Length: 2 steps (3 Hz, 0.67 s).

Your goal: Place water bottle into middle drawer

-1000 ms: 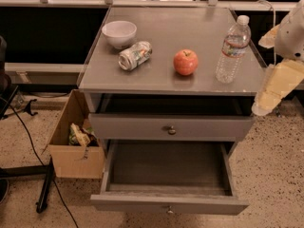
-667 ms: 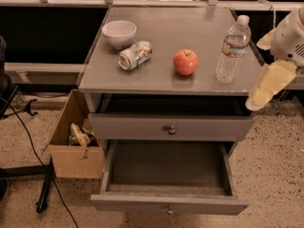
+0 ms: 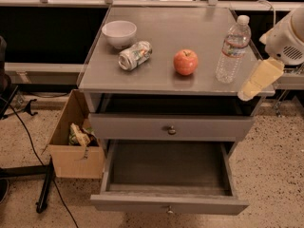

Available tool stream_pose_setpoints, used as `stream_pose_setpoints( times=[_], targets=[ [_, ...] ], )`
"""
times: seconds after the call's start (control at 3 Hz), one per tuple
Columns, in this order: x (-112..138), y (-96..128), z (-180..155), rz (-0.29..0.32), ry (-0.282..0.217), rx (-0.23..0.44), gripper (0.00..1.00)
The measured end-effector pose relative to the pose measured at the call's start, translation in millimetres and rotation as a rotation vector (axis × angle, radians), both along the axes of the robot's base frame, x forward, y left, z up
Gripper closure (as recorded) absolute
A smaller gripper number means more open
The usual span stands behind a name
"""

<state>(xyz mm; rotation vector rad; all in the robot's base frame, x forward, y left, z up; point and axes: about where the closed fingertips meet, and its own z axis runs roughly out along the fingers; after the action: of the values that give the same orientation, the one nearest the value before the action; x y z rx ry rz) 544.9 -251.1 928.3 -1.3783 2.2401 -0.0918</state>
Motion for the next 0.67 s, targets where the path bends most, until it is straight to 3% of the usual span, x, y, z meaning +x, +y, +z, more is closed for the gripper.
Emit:
stream_pose_setpoints(
  times=[0.67],
  targets=[
    [6.2,-4.1,2.1,-0.011,-0.024,-0.013,0.00]
  ],
)
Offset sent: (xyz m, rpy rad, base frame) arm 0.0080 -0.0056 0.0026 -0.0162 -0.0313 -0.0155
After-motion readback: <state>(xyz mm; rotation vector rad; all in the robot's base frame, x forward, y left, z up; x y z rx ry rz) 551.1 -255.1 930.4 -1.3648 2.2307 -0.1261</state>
